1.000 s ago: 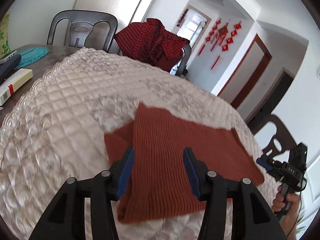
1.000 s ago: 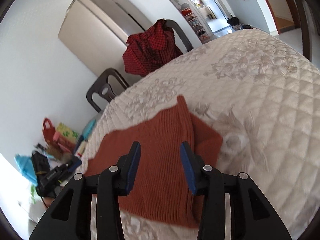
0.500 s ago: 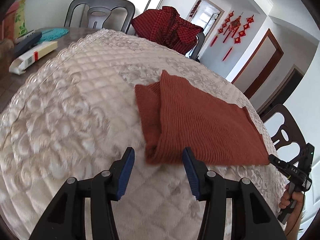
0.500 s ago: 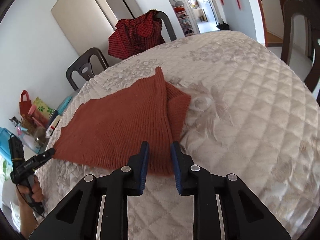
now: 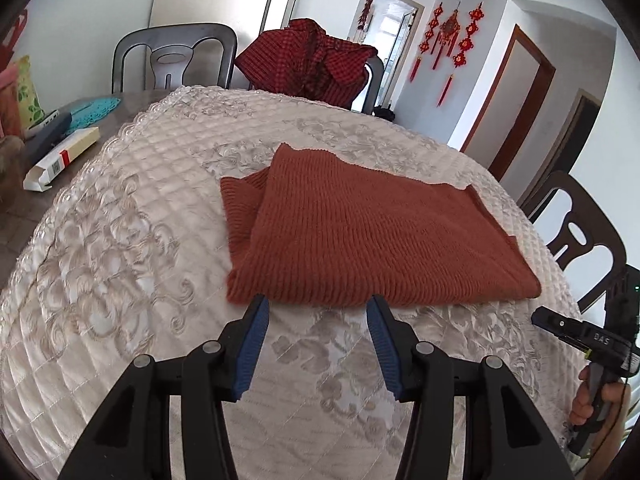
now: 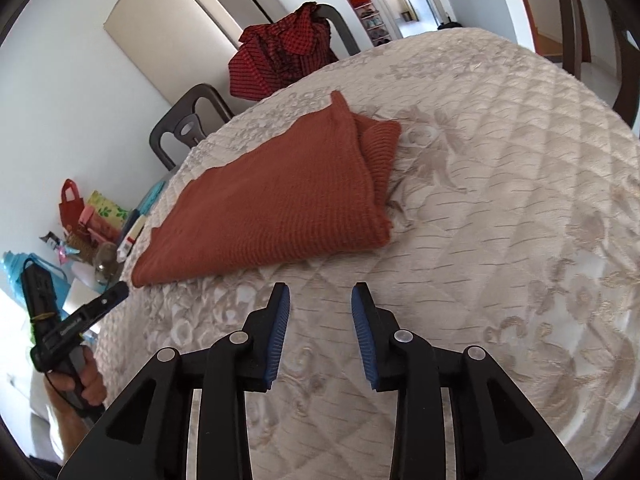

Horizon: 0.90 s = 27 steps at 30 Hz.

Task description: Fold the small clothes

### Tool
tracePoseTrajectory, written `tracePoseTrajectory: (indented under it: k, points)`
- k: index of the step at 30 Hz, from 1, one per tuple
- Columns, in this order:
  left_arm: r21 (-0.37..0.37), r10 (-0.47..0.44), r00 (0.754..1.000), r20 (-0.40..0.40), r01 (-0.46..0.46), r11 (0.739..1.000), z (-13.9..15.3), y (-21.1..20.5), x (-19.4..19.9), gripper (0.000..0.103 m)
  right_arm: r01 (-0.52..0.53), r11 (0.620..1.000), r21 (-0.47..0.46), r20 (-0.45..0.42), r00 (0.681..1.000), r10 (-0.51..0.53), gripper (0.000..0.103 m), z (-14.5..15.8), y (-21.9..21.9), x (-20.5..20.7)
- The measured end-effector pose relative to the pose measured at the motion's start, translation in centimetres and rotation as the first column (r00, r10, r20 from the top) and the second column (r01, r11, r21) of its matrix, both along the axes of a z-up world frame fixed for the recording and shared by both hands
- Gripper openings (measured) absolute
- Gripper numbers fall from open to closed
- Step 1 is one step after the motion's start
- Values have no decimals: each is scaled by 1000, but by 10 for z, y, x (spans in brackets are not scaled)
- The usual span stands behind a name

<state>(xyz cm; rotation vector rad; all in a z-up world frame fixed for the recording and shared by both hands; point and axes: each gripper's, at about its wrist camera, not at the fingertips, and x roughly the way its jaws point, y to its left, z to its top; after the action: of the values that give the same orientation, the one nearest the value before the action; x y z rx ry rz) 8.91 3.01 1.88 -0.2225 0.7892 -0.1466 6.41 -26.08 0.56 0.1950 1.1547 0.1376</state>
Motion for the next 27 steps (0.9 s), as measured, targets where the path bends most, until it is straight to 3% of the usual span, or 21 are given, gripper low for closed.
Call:
tracePoseTrajectory:
  k: [3,7,17,22,27]
  points:
    - [-9,11,1000,-18,-12,1000,-5,-2,7,54,16,999,49,-18,1000,-15,35,-6,0,3]
    - [-23,35,999,-39,-35,999,-11,1,10,54,51,988,143,-21,999,-49,46,-8,-6,8]
    - [-116,67,996,-60,-74,991,-21,15,13,58,111,974,197,-22,994,-109,47,-9,-9,19]
    - [-221,81,995,-64,-93,971,-26,29,14,58,135,970,203,-22,991,-133,47,-10,-10,23]
    - [-340,107,991,-79,-128,932,-31,44,7,58,163,964,211,-22,987,-162,47,-10,-12,27]
